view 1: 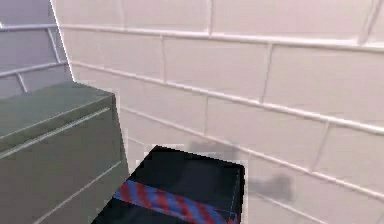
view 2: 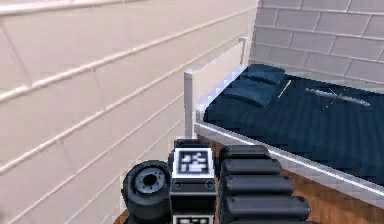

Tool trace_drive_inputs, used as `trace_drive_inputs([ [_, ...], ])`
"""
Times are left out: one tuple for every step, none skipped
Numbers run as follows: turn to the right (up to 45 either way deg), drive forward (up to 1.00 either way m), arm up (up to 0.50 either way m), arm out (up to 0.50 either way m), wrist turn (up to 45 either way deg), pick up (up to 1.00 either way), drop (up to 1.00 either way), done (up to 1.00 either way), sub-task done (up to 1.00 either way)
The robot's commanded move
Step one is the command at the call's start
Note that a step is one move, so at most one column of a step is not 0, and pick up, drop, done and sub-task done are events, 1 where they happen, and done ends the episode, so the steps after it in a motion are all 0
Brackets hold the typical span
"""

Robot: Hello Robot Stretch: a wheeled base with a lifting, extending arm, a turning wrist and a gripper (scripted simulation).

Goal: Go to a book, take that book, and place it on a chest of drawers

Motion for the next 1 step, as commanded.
trace_drive_inputs([
  [0.0,0.35,0.00,0.00,0.0,0.00,0.00,0.00,0.00],
])
